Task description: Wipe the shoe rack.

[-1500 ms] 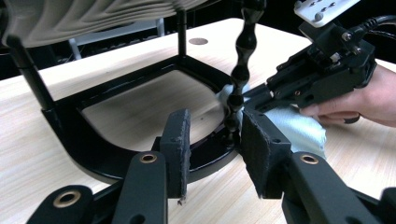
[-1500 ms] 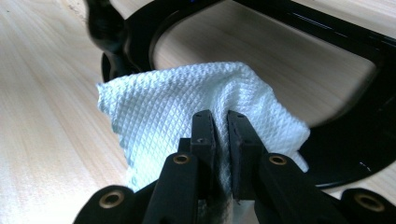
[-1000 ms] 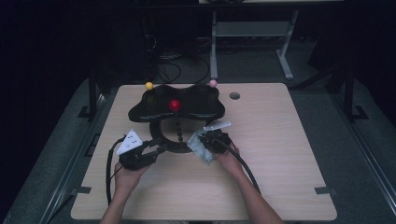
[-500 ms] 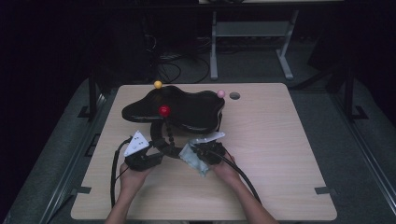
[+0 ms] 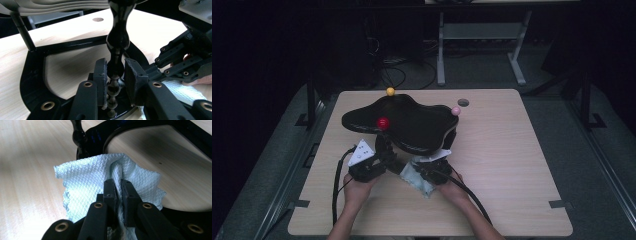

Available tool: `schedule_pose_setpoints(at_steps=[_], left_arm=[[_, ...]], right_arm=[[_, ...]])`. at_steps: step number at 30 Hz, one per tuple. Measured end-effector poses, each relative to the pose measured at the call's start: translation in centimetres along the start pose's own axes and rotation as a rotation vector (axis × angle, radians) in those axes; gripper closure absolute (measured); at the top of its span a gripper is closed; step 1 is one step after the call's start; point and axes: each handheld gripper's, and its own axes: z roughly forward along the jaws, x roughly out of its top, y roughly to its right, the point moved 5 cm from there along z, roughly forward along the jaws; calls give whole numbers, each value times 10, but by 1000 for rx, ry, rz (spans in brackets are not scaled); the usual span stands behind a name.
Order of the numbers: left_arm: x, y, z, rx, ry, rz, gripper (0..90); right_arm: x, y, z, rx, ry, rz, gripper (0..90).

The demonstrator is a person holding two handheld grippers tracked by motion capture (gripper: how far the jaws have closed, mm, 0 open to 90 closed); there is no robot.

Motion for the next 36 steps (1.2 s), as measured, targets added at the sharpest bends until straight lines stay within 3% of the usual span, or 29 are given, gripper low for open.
schedule_pose_setpoints(at_steps=[1, 2, 5, 8, 10, 11, 12, 13, 14, 15, 19, 21, 23, 25, 27, 30, 33, 36], left_arm=[[0, 0, 0, 5, 1, 2, 745], [0, 1, 1, 6, 2, -5, 745], [-1, 2, 0, 19, 15, 4, 754], [-2, 3, -1, 18, 15, 12, 755], [-2, 5, -1, 9, 16, 7, 756], [-2, 5, -1, 5, 17, 12, 756], [-2, 7, -1, 3, 18, 18, 756], [-2, 8, -1, 0, 20, 12, 756], [-2, 9, -1, -1, 22, 13, 756], [-2, 9, -1, 3, 20, 17, 756], [-2, 10, -1, 2, 26, 3, 756], [-2, 11, 0, -1, 25, 7, 757], [-2, 13, 0, -3, 23, 21, 757], [-2, 14, 0, -5, 26, 17, 756], [-1, 15, 1, -5, 27, 23, 756], [-1, 17, 3, -7, 30, 14, 756], [-1, 17, 4, -9, 29, 19, 757], [-1, 17, 3, -9, 31, 18, 756]], right_arm=[[0, 1, 0, -2, 5, -5, 823], [-1, 3, -2, -38, -15, 18, 822], [-1, -1, 0, -37, 5, 20, 820], [4, -9, 4, 17, 30, 37, 814], [4, -10, 4, 6, 27, 14, 814], [3, -8, 3, 4, 21, 27, 814], [2, -4, 2, -23, 13, 26, 814], [-2, 5, -1, -87, -8, 1, 814], [-3, 4, -2, -69, 1, 55, 813], [-4, 4, -2, -66, 9, 68, 813], [1, -12, 2, 8, 51, 26, 798], [3, -15, 2, -2, 45, -11, 802], [1, -8, 0, -20, 34, -17, 805], [-3, 2, -3, -60, 15, 12, 810], [-5, 3, -4, -66, 15, 34, 813], [1, -10, 0, -26, 37, 19, 811], [6, -21, 5, -11, 39, -38, 813], [2, -8, 1, -42, 36, -33, 812]])
